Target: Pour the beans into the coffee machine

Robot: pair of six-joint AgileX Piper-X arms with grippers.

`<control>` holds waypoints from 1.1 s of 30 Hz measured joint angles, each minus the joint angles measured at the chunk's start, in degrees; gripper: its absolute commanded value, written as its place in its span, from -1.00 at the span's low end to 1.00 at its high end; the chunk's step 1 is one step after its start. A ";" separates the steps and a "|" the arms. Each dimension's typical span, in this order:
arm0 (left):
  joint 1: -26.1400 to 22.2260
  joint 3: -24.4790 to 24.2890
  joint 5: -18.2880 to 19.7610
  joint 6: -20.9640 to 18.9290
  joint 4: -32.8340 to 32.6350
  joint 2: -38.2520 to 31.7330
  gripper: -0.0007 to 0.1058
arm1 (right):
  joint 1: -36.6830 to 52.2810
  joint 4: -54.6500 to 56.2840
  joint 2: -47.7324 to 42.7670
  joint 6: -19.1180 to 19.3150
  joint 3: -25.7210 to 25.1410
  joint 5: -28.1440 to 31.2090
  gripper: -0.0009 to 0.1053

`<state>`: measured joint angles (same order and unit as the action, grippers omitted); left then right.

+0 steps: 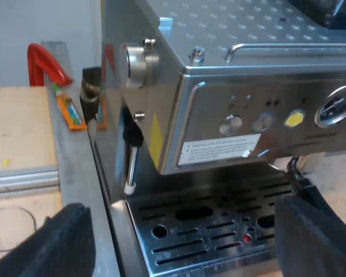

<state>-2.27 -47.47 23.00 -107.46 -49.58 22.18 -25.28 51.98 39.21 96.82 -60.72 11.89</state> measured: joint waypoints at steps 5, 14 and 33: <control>0.00 -1.55 0.02 0.04 0.04 0.91 0.28 | 14.07 7.30 -1.33 1.33 0.00 -2.18 0.44; 0.00 -1.82 -2.50 2.49 -2.02 0.91 0.28 | 32.38 10.00 -2.21 6.00 0.00 -10.85 0.44; 4.48 -4.46 -8.58 9.51 -12.35 -14.72 0.28 | 26.99 20.00 -24.64 8.10 -0.20 -17.81 -0.15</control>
<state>2.21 -51.93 14.42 -97.95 -61.93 7.46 1.71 71.98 14.58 104.92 -60.92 -5.92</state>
